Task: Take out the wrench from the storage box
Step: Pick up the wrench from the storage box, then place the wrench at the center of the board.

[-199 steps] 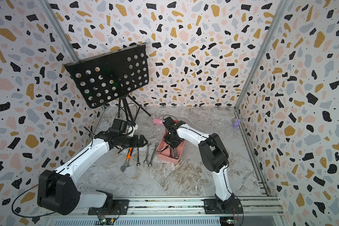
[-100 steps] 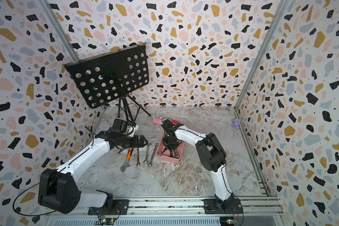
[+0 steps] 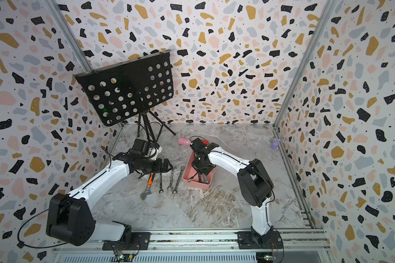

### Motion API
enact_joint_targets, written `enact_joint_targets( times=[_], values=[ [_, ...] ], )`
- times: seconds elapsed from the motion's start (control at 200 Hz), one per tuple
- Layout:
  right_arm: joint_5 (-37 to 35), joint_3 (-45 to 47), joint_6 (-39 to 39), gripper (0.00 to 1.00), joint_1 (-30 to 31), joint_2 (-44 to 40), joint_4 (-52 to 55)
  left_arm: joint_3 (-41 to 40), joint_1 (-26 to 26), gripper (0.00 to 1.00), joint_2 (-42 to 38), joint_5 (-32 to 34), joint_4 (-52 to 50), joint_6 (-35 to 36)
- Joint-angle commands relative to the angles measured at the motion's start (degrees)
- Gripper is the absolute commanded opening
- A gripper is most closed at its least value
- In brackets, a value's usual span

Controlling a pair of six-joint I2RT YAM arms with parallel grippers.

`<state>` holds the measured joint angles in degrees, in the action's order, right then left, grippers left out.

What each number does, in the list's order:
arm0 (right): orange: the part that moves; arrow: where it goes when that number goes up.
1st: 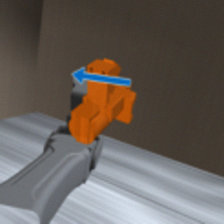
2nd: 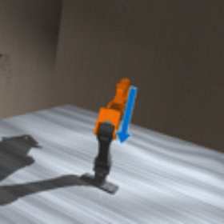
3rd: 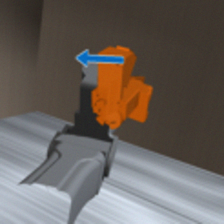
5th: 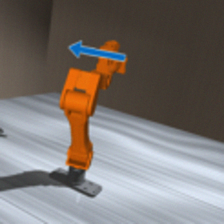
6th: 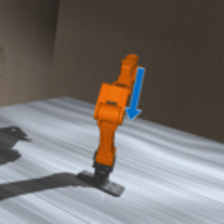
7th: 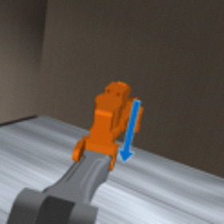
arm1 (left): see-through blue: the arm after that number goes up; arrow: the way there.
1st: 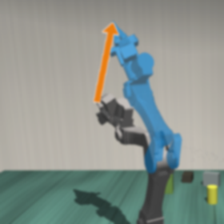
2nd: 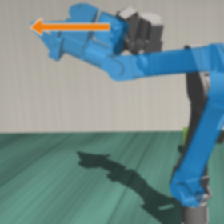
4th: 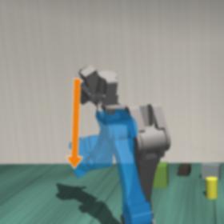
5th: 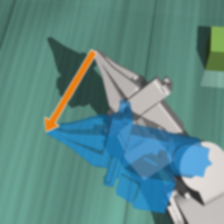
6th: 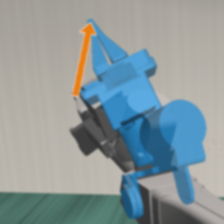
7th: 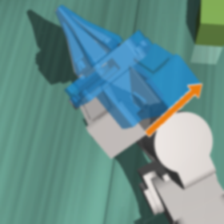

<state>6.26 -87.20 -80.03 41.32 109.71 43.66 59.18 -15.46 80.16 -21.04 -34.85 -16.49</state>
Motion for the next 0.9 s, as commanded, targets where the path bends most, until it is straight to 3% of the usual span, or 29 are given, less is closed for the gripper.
enact_joint_targets(
  times=[0.0,0.175,0.325,0.661,0.896],
  values=[
    [-2.6,0.4,1.9,0.00,0.1,-4.6,1.7,0.1,-0.2,1.00,0.4,-1.2,0.0,0.7],
    [-3.1,-1.4,5.6,0.00,0.3,-7.0,3.4,0.8,-0.2,1.00,0.6,-1.6,0.0,0.1],
    [-8.2,-2.7,14.6,0.00,0.3,-11.8,7.4,2.0,-0.2,1.00,-0.7,-2.3,0.2,-1.0],
    [-15.1,6.3,43.7,0.00,-6.1,-24.2,12.6,2.7,-1.6,1.00,-2.0,-3.7,2.1,-3.3],
    [-10.7,16.5,50.1,0.00,-10.8,-25.5,4.9,2.8,-1.8,1.00,-1.6,-3.6,2.6,-3.4]
  ],
)
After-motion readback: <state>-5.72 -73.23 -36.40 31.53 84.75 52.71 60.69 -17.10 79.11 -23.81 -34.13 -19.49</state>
